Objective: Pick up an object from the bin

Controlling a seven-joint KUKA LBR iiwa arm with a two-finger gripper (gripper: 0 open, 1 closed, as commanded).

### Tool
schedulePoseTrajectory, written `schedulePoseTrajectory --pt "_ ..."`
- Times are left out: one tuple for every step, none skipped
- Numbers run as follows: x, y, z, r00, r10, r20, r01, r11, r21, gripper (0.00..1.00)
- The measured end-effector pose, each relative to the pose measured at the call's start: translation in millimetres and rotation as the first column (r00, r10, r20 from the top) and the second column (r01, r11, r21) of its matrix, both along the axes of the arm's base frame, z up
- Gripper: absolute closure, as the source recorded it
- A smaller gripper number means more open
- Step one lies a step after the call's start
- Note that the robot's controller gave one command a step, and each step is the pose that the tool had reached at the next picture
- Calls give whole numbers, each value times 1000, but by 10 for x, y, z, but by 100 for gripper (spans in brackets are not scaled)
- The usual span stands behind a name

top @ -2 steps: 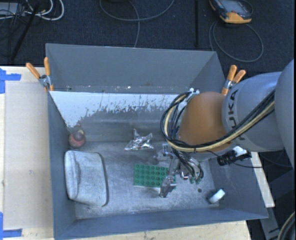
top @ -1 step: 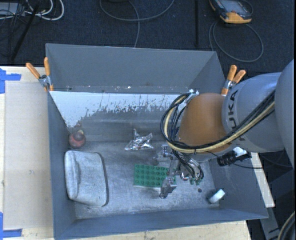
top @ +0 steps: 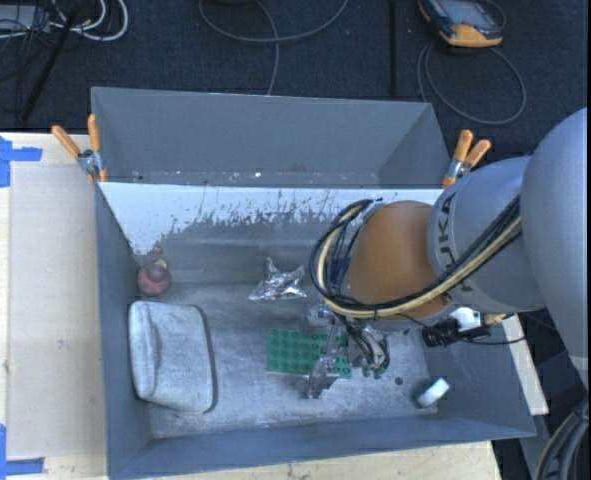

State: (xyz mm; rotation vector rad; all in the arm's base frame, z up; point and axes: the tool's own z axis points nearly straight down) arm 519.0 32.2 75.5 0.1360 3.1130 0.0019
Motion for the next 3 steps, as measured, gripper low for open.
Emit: schedulePoseTrajectory --pt "35 0 27 1000 2 -14 -2 1000 0 0" --pt "41 2 37 1000 3 -12 -3 1000 0 100" --pt "54 2 524 1000 7 -22 -7 1000 1 100"
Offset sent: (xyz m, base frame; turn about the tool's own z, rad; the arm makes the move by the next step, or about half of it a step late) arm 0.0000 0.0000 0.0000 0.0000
